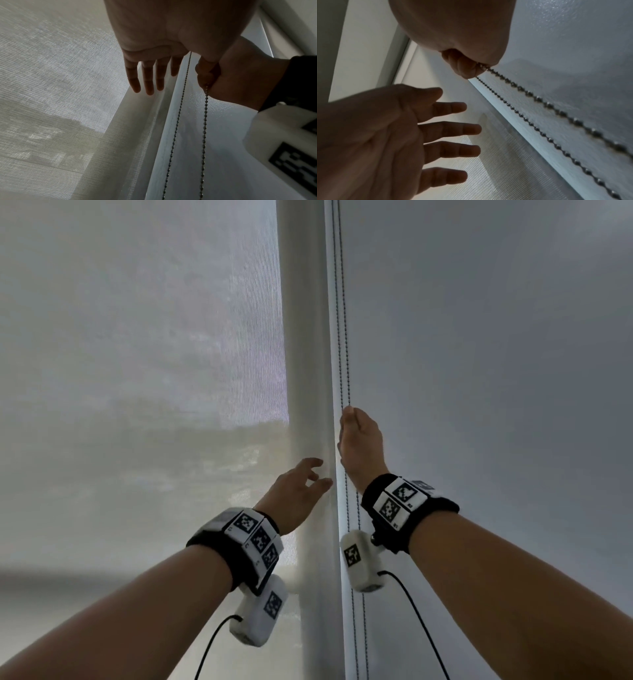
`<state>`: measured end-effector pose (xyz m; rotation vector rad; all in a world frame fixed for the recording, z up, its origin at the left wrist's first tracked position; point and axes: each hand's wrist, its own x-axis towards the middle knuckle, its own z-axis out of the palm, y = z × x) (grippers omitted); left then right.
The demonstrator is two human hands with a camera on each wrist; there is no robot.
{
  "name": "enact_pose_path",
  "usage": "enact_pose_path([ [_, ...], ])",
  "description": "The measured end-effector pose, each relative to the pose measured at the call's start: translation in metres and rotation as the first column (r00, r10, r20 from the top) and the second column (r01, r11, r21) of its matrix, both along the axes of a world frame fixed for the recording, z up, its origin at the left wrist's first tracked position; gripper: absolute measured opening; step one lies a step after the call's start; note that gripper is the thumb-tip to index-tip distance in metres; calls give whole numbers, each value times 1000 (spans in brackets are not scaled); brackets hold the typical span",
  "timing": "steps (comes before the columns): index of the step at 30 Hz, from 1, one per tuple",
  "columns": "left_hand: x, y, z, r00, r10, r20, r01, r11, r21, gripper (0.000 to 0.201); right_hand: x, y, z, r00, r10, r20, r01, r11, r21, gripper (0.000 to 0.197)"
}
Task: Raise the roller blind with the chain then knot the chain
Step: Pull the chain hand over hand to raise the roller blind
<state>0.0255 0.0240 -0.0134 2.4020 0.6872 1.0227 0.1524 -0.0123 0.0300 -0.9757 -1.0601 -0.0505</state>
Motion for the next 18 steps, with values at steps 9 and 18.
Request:
enact_pose_path([
  [9, 5, -5, 1, 986, -103, 130, 108, 994, -33, 35, -7, -14, -11, 1000, 28, -6, -28, 998, 48, 39],
  [18, 11, -28, 19, 958, -137, 252, 163, 983, -85, 38, -15, -28, -63, 999, 27, -22, -27, 999, -21, 43],
])
